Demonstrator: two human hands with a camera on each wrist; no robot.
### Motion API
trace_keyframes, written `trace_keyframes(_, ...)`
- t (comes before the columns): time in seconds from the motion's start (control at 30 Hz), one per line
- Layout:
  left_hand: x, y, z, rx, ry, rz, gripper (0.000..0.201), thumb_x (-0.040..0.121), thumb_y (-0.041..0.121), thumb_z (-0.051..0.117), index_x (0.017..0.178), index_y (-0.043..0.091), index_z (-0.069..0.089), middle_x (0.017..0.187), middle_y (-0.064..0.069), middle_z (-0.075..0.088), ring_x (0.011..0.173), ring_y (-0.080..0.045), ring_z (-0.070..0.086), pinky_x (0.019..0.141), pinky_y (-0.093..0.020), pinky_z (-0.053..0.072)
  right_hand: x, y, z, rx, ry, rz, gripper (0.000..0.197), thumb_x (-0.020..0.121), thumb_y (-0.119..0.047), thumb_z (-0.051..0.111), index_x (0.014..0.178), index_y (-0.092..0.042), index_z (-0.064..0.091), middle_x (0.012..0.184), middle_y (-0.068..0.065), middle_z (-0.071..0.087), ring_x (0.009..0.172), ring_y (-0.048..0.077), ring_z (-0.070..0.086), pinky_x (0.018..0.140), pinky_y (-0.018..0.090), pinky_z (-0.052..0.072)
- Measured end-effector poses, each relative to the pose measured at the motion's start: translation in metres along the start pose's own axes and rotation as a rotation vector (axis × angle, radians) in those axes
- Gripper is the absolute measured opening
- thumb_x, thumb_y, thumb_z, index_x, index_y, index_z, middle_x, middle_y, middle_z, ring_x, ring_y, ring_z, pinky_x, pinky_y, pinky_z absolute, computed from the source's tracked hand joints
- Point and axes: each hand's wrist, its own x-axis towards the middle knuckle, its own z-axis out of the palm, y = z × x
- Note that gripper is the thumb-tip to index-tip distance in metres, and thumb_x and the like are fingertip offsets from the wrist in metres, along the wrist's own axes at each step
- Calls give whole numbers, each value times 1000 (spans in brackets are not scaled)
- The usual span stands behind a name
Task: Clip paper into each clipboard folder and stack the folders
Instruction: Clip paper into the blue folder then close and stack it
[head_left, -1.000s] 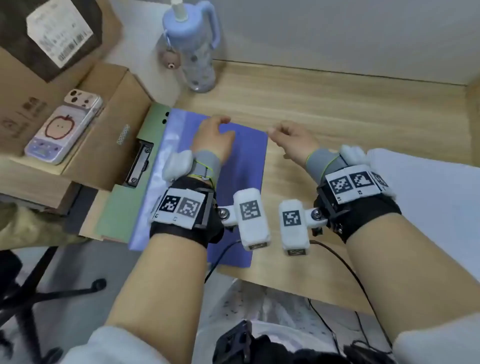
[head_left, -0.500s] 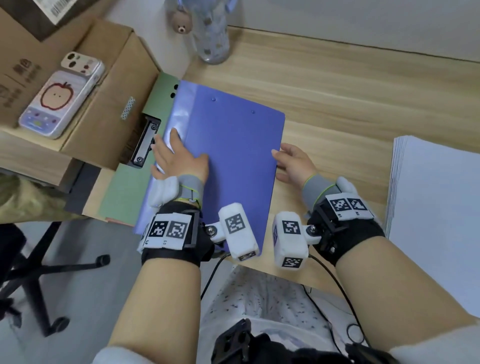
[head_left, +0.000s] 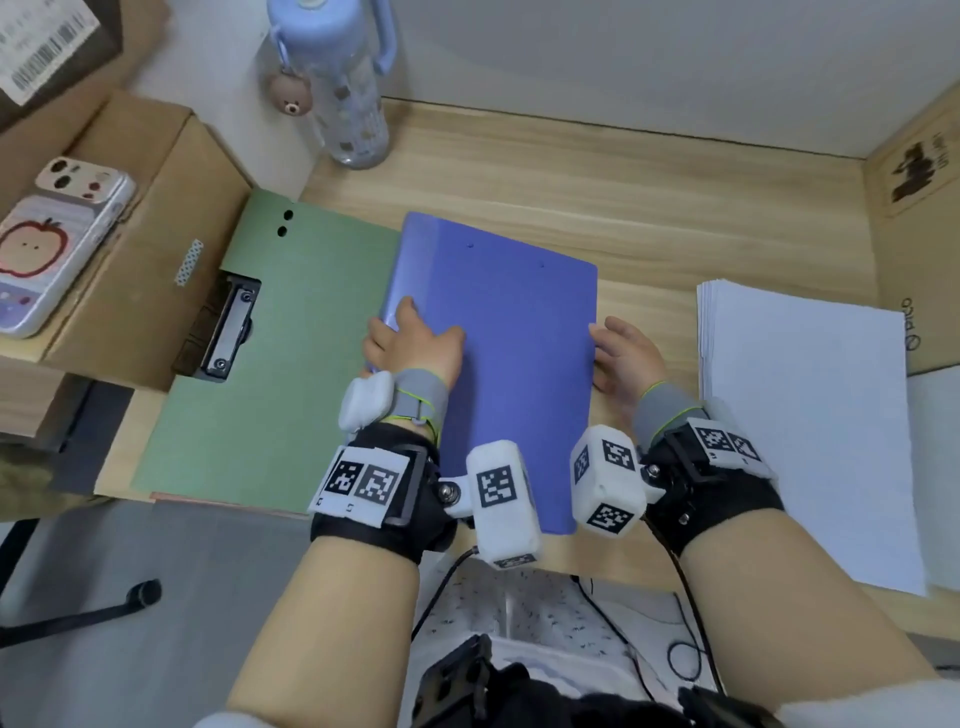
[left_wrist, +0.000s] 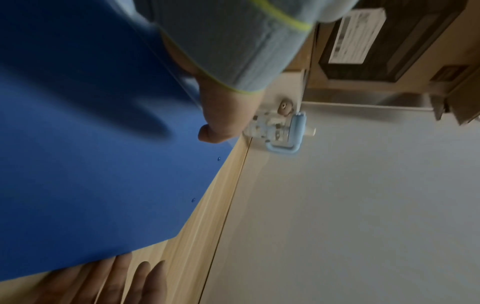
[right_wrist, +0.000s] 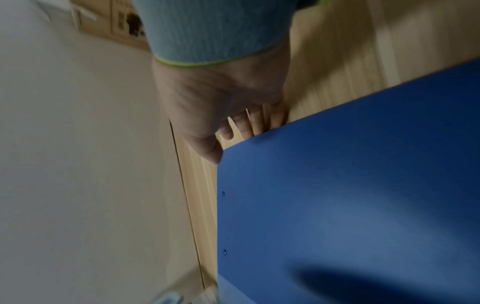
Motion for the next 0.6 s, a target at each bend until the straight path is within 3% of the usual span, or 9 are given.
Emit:
trace_keyframes(0.17,-18,16,27,23,-127,40,70,89,31,53,150,28,19,160,-11,-1,147,-29,0,117,-44,7,-2,0,-36,106,96,-18,54,95,-14,51,145,-10,31,125,8,54,92,12,58,67,18,49)
trace_keyframes(0.27,-26,21,39,34,-177,61,69,89,31,53,149,32,19,160,-10,-2,147,-29,0,117,-44,7,-6,0,-55,173,128,-28,52,96,-13,49,144,-10,30,108,3,58,77,5,56,46,12,45)
trace_keyframes(0.3,-27,22,41,36,-185,64,69,89,31,53,149,34,20,160,-10,-2,147,-29,2,117,-44,7,-7,-1,-60,199,140,-32,51,96,-13,48,144,-10,31,99,0,59,74,5,56,44,13,44)
trace_keyframes(0.4,-29,24,45,32,-232,58,67,90,30,52,149,35,21,160,-11,3,146,-32,8,117,-42,10,-13,-7,-73,261,169,-62,45,96,-10,46,140,-11,36,84,-3,59,67,6,56,51,16,45)
trace_keyframes(0.47,-32,24,49,3,-276,35,67,90,29,53,149,33,21,159,-12,6,145,-33,11,117,-40,11,-18,-12,-80,306,190,-88,41,96,-10,46,136,-12,40,81,0,59,61,6,54,46,15,40)
trace_keyframes(0.6,-40,29,52,-10,-298,21,66,90,29,52,149,32,22,159,-10,6,145,-32,12,117,-37,14,-27,-24,-91,351,195,-136,38,97,-15,46,135,-10,44,92,3,63,80,16,55,66,22,39)
